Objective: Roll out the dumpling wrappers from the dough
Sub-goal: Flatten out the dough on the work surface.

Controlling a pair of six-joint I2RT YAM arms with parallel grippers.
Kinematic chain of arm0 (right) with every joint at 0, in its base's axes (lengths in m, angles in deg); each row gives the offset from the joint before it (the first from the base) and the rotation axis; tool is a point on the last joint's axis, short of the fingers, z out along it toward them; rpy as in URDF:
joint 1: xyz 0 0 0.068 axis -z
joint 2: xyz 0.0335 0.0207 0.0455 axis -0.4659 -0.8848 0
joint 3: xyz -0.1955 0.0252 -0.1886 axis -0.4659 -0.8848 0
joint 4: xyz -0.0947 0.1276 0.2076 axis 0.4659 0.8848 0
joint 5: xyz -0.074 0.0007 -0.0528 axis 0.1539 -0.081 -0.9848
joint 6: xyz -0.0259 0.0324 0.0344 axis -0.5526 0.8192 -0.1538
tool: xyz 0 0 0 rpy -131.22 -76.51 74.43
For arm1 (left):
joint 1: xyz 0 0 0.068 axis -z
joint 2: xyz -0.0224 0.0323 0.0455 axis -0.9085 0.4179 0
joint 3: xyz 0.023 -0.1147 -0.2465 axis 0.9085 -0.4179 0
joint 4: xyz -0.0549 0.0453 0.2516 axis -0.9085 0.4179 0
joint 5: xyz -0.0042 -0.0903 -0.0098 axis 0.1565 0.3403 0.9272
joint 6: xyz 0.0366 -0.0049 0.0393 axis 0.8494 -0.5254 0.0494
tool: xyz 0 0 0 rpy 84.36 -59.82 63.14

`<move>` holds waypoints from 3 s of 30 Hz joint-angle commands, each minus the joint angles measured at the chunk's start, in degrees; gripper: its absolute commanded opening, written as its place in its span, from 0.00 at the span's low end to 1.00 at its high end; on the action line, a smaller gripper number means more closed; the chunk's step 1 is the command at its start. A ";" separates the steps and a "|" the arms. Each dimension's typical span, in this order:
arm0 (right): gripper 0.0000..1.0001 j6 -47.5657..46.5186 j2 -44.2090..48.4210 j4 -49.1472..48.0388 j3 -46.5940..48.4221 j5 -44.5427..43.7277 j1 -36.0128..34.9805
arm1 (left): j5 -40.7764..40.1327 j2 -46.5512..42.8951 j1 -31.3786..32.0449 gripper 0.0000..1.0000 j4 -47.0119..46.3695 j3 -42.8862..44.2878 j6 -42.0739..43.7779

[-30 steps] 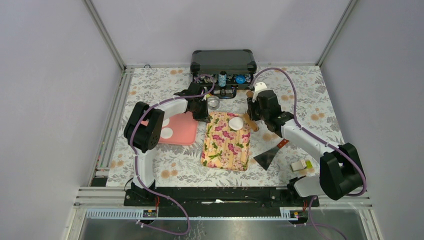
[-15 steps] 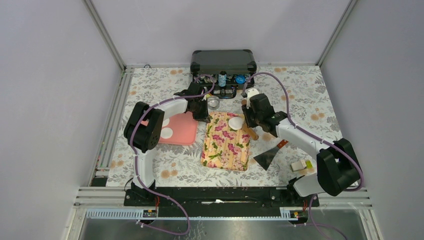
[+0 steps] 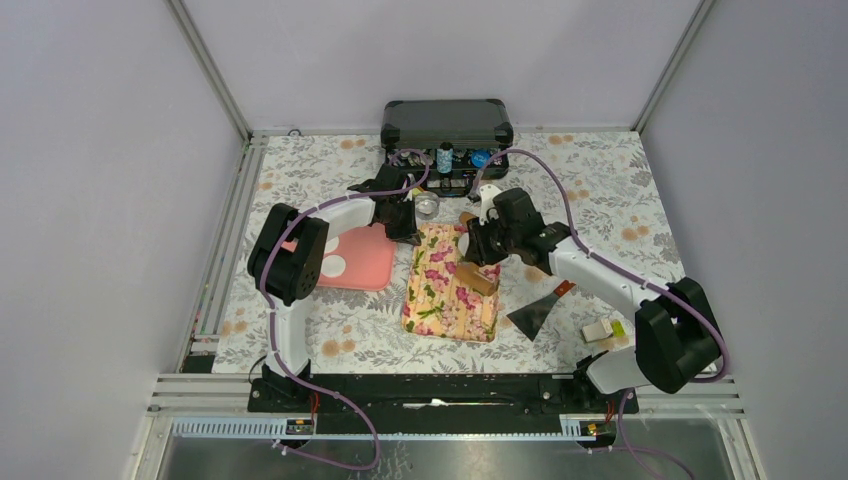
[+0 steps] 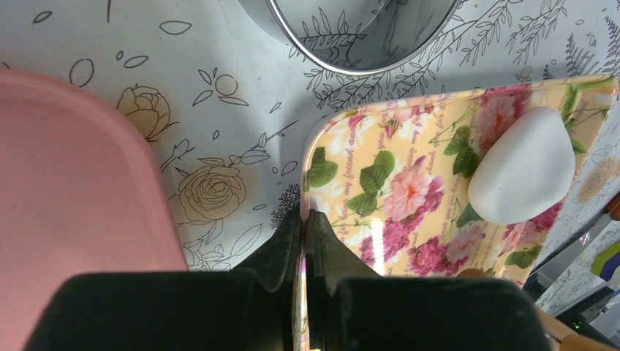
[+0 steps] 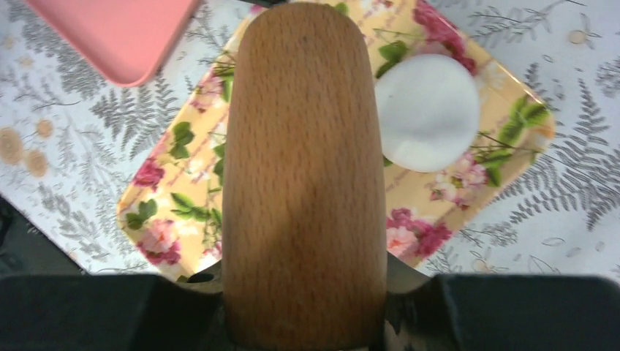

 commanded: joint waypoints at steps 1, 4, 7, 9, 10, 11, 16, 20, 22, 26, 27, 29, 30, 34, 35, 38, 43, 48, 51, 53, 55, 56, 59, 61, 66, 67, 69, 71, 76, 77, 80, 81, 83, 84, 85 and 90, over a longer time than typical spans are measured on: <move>0.00 0.29 3.65 -4.71 3.60 5.72 -0.79 | -0.69 -1.88 0.37 0.00 1.48 -1.09 -0.32; 0.00 -1.11 7.12 -13.06 0.95 1.57 0.17 | -0.67 -1.99 0.37 0.00 1.47 -1.15 -0.20; 0.00 3.81 5.98 -22.22 -0.57 2.83 4.70 | -0.44 -1.68 0.37 0.00 1.47 -1.05 -0.11; 0.00 7.56 4.74 -33.68 -4.46 3.86 7.72 | -0.03 -1.49 0.37 0.00 1.31 -0.93 -0.30; 0.00 8.15 4.23 -39.37 -7.35 3.85 8.56 | 0.19 -1.40 0.37 0.00 1.24 -0.92 -0.39; 0.00 7.68 3.47 -44.25 -9.06 3.27 9.01 | 0.36 -1.38 0.37 0.00 1.11 -0.97 -0.43; 0.00 5.19 -2.21 -50.72 -12.27 0.71 10.14 | 0.40 -1.65 0.37 0.00 1.12 -1.15 -0.11; 0.00 5.68 -5.39 -49.17 -14.26 2.72 10.45 | 0.66 -1.44 0.37 0.00 1.03 -0.97 -0.11; 0.00 6.55 -6.51 -46.79 -14.41 2.17 10.43 | 0.95 -1.21 0.36 0.00 1.03 -0.92 -0.20; 0.00 6.06 -7.73 -42.29 -14.35 0.83 10.43 | 0.93 -1.28 0.37 0.00 1.03 -0.99 -0.26; 0.00 6.27 -7.98 -41.28 -14.45 0.57 10.42 | 0.96 -1.35 0.33 0.00 1.03 -0.97 -0.21; 0.00 6.69 -8.46 -39.28 -14.89 0.90 10.37 | 0.94 -1.38 0.26 0.00 1.11 -1.03 -0.26; 0.00 7.15 -8.68 -38.54 -15.11 0.78 10.27 | 0.95 -1.45 0.28 0.00 1.09 -0.97 -0.27; 0.00 8.31 -9.80 -36.08 -16.57 0.82 9.45 | 0.95 -1.55 0.26 0.00 1.20 -0.78 -0.24; 0.00 8.60 -10.04 -35.82 -17.17 0.74 9.20 | 0.95 -1.54 0.28 0.00 1.21 -0.78 -0.24; 0.00 9.71 -11.17 -36.00 -18.53 1.69 9.02 | 1.06 -1.76 0.28 0.00 1.25 -0.92 -0.35; 0.00 10.83 -13.37 -35.61 -19.56 2.74 8.85 | 1.09 -1.82 0.12 0.00 1.42 -0.72 -0.36; 0.00 11.23 -13.46 -35.43 -20.89 3.63 8.65 | 1.12 -2.10 -0.16 0.00 1.56 -0.60 -0.41; 0.00 10.83 -13.03 -34.54 -21.28 3.75 7.80 | 1.10 -2.26 -0.24 0.00 1.56 -0.76 -0.42; 0.00 10.73 -12.81 -34.54 -21.55 3.85 7.38 | 1.08 -2.32 -0.25 0.00 1.56 -0.70 -0.44; 0.00 10.62 -12.92 -34.35 -21.53 4.02 7.25 | 1.06 -2.39 -0.25 0.00 1.57 -0.65 -0.49; 0.00 10.61 -13.04 -34.31 -21.53 4.15 7.14 | 1.04 -2.47 -0.31 0.00 1.56 -0.63 -0.53; 0.00 10.64 -13.18 -34.35 -21.64 4.51 6.74 | 1.00 -2.52 -0.29 0.00 1.55 -0.56 -0.53; 0.00 10.62 -13.11 -34.51 -21.38 5.70 6.74 | 1.00 -2.60 -0.25 0.00 1.56 -0.65 -0.53; 0.00 10.82 -9.10 -36.19 -18.09 17.49 6.56 | 1.09 -2.37 -0.25 0.00 1.65 -0.55 -0.44; 0.00 11.03 -7.34 -36.89 -17.29 19.78 6.56 | 1.08 -2.40 -0.25 0.00 1.65 -0.58 -0.36; 0.00 10.91 -2.65 -38.98 -16.42 20.84 6.56 | 1.05 -2.39 -0.25 0.00 1.66 -0.63 -0.31; 0.00 10.33 1.21 -39.41 -14.83 19.66 7.05 | 1.03 -2.34 -0.25 0.00 1.74 -0.67 -0.30; 0.00 5.89 3.99 -28.72 -6.03 12.35 9.63 | 1.21 -2.03 -0.25 0.00 1.56 -0.40 -0.59; 0.00 3.90 4.32 -26.59 -4.46 9.63 9.64 | 1.22 -2.07 -0.30 0.00 1.56 -0.36 -0.57; 0.00 -2.14 4.97 -22.59 -1.55 0.04 9.64 | 1.17 -2.05 -0.25 0.00 1.52 -0.50 -0.47; 0.00 -3.94 4.98 -21.89 -1.21 -2.85 9.64 | 1.19 -2.04 -0.25 0.00 1.48 -0.45 -0.47; 0.00 -7.26 4.78 -20.97 -1.07 -7.14 9.64 | 1.23 -2.04 -0.27 0.00 1.47 -0.43 -0.52; 0.00 -8.41 4.61 -20.63 -1.27 -8.48 9.57 | 1.32 -1.97 -0.25 0.00 1.47 -0.36 -0.60; 0.00 -9.09 4.53 -20.44 -1.55 -9.85 9.51 | 1.38 -1.98 -0.25 0.00 1.47 -0.34 -0.60; 0.00 -9.57 3.35 -21.53 -4.82 -13.03 9.17 | 1.49 -1.63 -0.25 0.00 1.47 -0.17 -0.73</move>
